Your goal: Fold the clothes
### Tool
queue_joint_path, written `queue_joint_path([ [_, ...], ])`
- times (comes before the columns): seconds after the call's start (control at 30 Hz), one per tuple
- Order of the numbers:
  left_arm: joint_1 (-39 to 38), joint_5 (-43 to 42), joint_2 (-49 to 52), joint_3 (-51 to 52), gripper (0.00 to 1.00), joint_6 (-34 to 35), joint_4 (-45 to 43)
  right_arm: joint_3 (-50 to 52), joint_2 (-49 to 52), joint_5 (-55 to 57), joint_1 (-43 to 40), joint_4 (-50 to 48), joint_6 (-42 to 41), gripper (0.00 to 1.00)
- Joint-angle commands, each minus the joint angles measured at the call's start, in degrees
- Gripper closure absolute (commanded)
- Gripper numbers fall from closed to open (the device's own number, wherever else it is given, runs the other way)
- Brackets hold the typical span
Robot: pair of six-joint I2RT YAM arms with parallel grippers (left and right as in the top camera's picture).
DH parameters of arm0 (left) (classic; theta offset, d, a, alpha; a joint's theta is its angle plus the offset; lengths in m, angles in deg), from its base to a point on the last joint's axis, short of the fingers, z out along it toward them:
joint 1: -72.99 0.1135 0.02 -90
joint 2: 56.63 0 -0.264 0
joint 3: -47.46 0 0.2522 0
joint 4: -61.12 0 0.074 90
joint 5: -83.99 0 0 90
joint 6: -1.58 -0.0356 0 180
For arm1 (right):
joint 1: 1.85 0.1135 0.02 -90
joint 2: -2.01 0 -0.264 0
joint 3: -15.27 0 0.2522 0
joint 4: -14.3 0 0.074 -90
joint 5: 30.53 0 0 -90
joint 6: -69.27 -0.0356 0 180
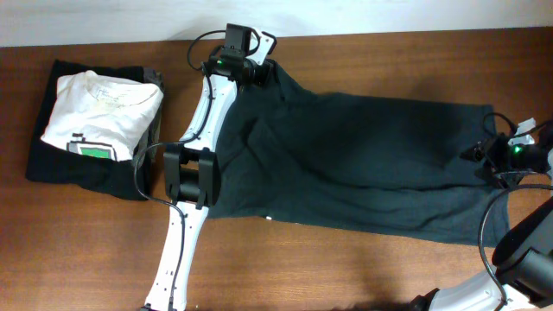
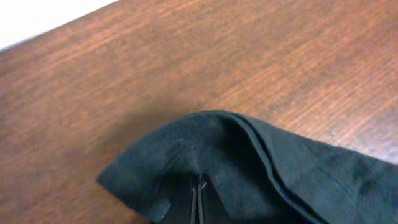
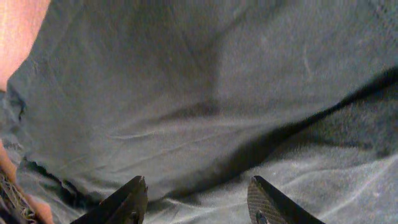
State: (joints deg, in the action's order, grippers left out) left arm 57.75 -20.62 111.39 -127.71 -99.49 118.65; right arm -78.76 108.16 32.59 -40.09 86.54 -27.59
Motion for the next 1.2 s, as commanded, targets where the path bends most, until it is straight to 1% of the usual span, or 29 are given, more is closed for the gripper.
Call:
queue_joint_path([
  [0.0, 0.1, -1.2, -7.1, -1.6, 1.0, -0.1, 2.9, -0.6, 0.0, 0.6, 0.4, -1.3, 0.7, 0.44],
  [0.17, 0.3, -0.7, -11.6, -1.6, 1.0, -0.1, 11.7, -0.6, 0.0, 0.6, 0.3, -6.1, 0.7, 0.44],
  [0.3, 0.3, -0.4, -12.9, -1.6, 1.0, -0.1, 15.2, -0.6, 0.0, 0.7, 0.3, -12.1, 0.5, 0.42],
  [0.37, 0.3, -0.4, -14.0, -1.6, 1.0, -0.1, 18.6, -0.6, 0.0, 5.8, 0.2, -15.3, -3.2, 0.39],
  [0.43, 0.3, -0.4, -15.1, -1.6, 1.0, -0.1, 20.8, -0.6, 0.0, 9.2, 0.2, -17.5, -4.2, 0.39],
  [0.53, 0.2, -0.6, -18.2, -1.6, 1.0, -0.2, 24.8, -0.6, 0.4, 10.3, 0.4, -23.5, -4.2, 0.38],
  [0.6, 0.1, -0.6, -19.9, -1.6, 1.0, -0.2, 27.0, -0.6, 1.3, 11.5, 0.4, -27.0, -5.7, 0.37],
  [0.67, 0.0, -0.7, -21.0, -1.6, 1.0, -0.2, 28.7, -0.6, 3.2, 12.1, 0.4, -29.9, -5.9, 0.37],
  [0.73, -0.1, -0.6, -22.4, -1.6, 1.0, -0.2, 32.2, -0.6, 7.1, 12.1, 0.4, -33.7, -7.2, 0.37],
  [0.83, -0.1, -0.6, -23.6, -1.6, 1.0, -0.2, 37.0, -0.7, 11.5, 9.2, 0.4, -39.0, -7.2, 0.37],
  [0.87, -0.1, -0.6, -23.7, -1.6, 1.0, -0.2, 37.7, -0.6, 12.9, 6.7, 0.5, -41.8, -7.2, 0.37],
  [0.97, -0.2, -0.6, -23.7, -1.6, 1.0, -0.4, 38.1, -0.7, 15.8, 4.5, 1.6, -48.2, -7.2, 0.35],
  [1.07, -0.8, -0.6, -23.7, -1.6, 1.0, -0.6, 37.6, -0.7, 17.1, 4.6, 4.1, -53.0, -7.2, 0.35],
  [1.17, -1.2, -0.6, -23.7, -1.6, 1.0, -0.6, 37.7, -0.7, 18.0, 7.8, 7.3, -54.4, -7.2, 0.35],
])
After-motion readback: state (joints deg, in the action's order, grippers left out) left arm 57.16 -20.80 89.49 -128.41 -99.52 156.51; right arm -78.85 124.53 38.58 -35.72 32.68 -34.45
